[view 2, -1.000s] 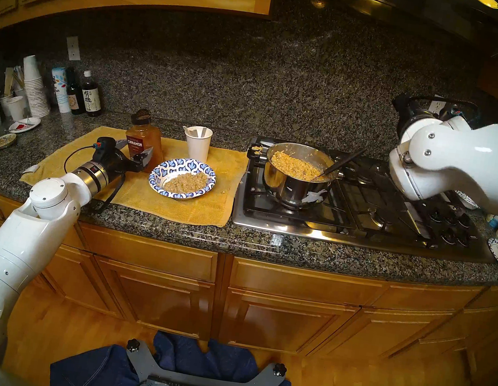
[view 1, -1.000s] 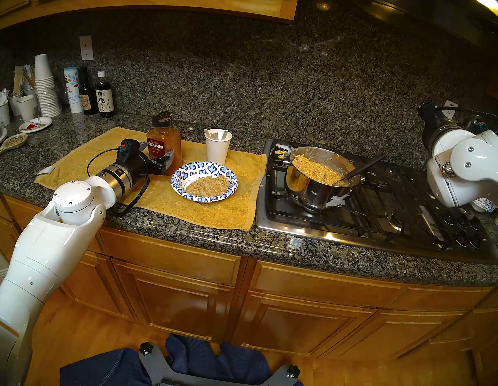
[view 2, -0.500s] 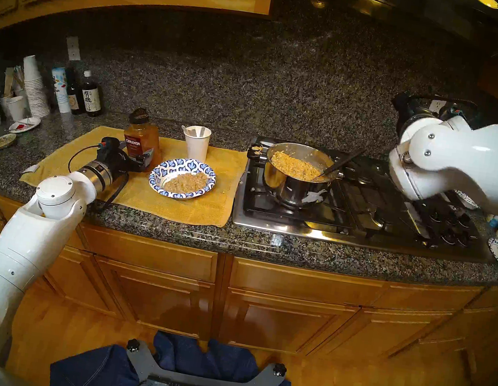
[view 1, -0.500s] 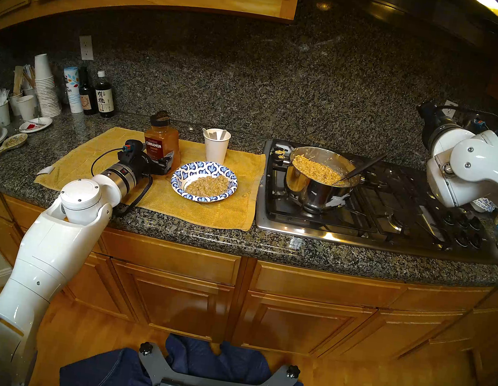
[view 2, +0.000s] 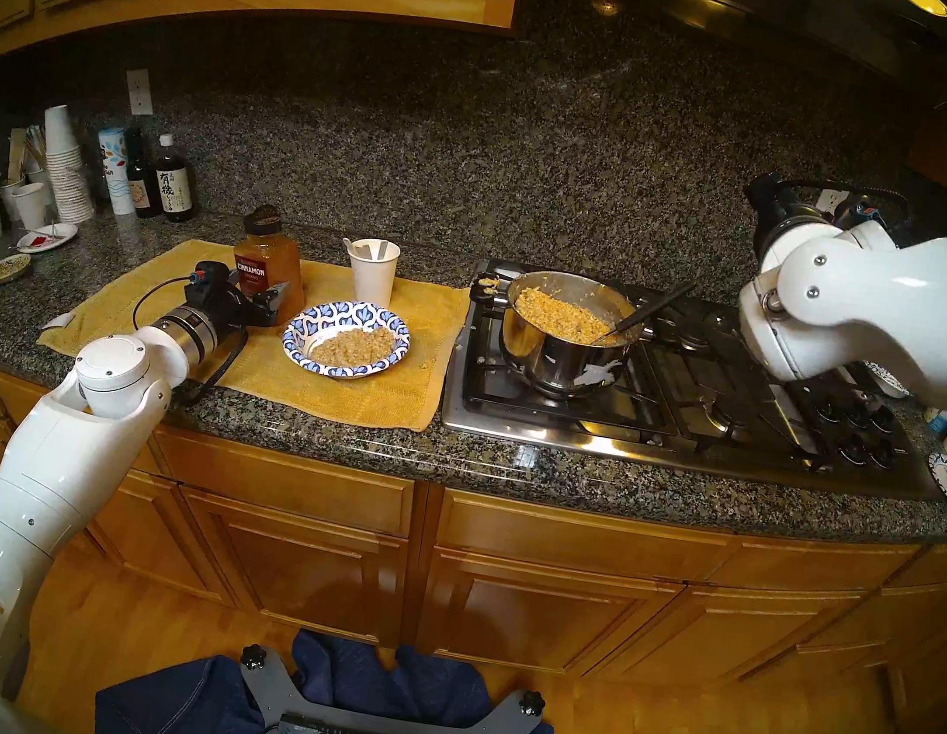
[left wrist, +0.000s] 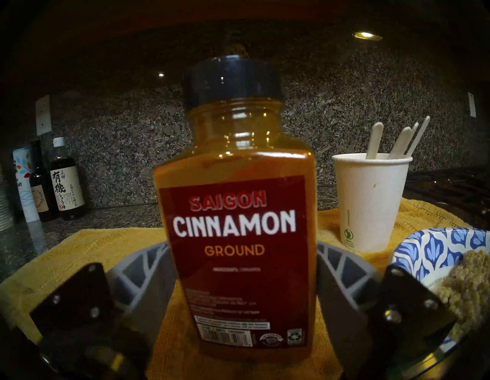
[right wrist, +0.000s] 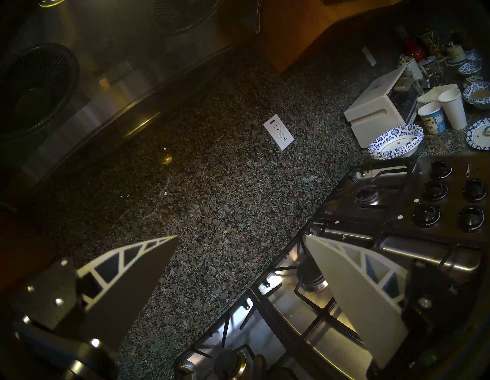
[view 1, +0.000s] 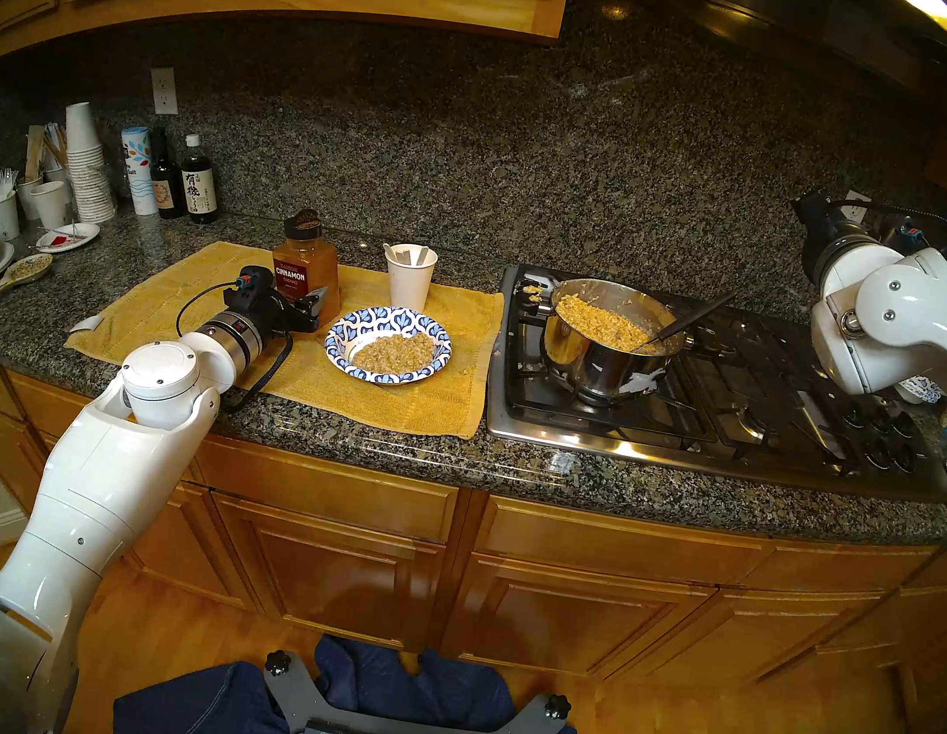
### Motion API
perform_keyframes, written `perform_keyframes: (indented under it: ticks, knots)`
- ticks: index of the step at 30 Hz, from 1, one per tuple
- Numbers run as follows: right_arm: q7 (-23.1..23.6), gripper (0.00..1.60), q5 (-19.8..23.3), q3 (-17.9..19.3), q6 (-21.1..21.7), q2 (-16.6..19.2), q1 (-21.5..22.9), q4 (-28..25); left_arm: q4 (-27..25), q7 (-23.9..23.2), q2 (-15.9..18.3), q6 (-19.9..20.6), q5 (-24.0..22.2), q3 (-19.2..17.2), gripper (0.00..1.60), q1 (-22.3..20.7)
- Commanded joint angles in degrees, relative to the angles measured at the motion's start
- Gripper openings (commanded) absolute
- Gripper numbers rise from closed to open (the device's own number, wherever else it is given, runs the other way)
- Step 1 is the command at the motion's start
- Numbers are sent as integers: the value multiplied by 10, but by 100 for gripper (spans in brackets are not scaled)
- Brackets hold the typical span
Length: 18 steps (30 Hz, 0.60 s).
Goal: Scoop oatmeal into bowl, add cinnamon, and put a spoon inside bowl
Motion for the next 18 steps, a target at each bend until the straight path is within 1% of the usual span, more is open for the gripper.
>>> perform_keyframes:
  ticks: [1,2,3,9,10,11,18]
  knots:
    - [-61,160,-18,17,0,0,11,3,-3,8,-2,-3,0,-7,29,-14]
    - [-58,160,-17,16,0,0,11,3,-4,10,-3,-3,1,-7,23,-13]
    - [-62,160,-19,17,0,0,11,3,-4,10,-4,-3,1,-7,0,-13]
    - [-61,160,-20,18,0,1,10,3,-10,20,-6,-5,3,-15,0,-9]
    - [-52,160,-16,16,0,2,11,3,-12,23,-7,-5,2,-19,0,-9]
    - [-57,160,-18,17,0,2,10,3,-15,23,-6,-4,1,-22,0,-9]
    - [-46,160,-13,14,0,2,11,4,-34,30,-6,2,-8,-42,0,-10]
